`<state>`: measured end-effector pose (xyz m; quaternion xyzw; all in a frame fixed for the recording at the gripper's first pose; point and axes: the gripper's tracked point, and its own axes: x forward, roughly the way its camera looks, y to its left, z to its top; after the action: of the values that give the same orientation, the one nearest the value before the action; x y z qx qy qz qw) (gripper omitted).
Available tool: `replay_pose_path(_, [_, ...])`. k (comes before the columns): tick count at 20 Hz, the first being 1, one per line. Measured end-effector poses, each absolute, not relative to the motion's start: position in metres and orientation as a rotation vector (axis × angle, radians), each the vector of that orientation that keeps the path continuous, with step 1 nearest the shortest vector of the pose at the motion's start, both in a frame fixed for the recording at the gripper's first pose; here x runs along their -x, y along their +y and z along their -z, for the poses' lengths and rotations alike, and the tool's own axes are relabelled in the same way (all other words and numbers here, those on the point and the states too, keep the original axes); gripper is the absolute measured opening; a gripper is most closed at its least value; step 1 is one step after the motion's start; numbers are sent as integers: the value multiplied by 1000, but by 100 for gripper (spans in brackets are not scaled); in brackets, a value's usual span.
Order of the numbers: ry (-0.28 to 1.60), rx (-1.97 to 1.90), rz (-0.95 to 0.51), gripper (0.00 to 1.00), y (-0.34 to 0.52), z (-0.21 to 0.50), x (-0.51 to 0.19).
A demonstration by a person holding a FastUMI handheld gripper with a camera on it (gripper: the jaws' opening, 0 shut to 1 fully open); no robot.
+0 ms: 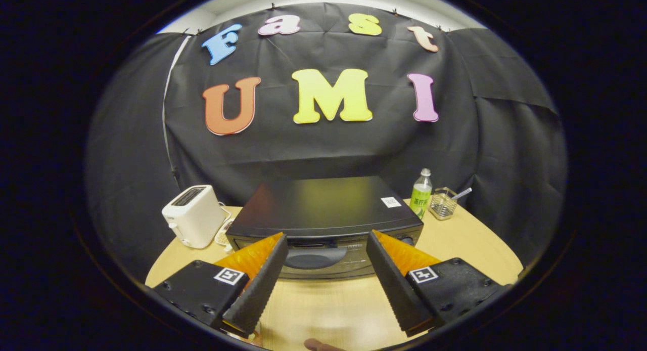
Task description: Open the toaster oven, put the food inside, and close the toaster oven door.
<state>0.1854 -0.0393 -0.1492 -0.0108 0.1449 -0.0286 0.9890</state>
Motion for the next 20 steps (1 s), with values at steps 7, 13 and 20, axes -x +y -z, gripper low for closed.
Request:
replay_pose_path(7, [375,-63,11,100,-22,188,-215])
replay_pose_path(13, [353,32,43,100,-13,195,-229])
replay_pose_path(20, [411,64,44,100,-13,206,-199])
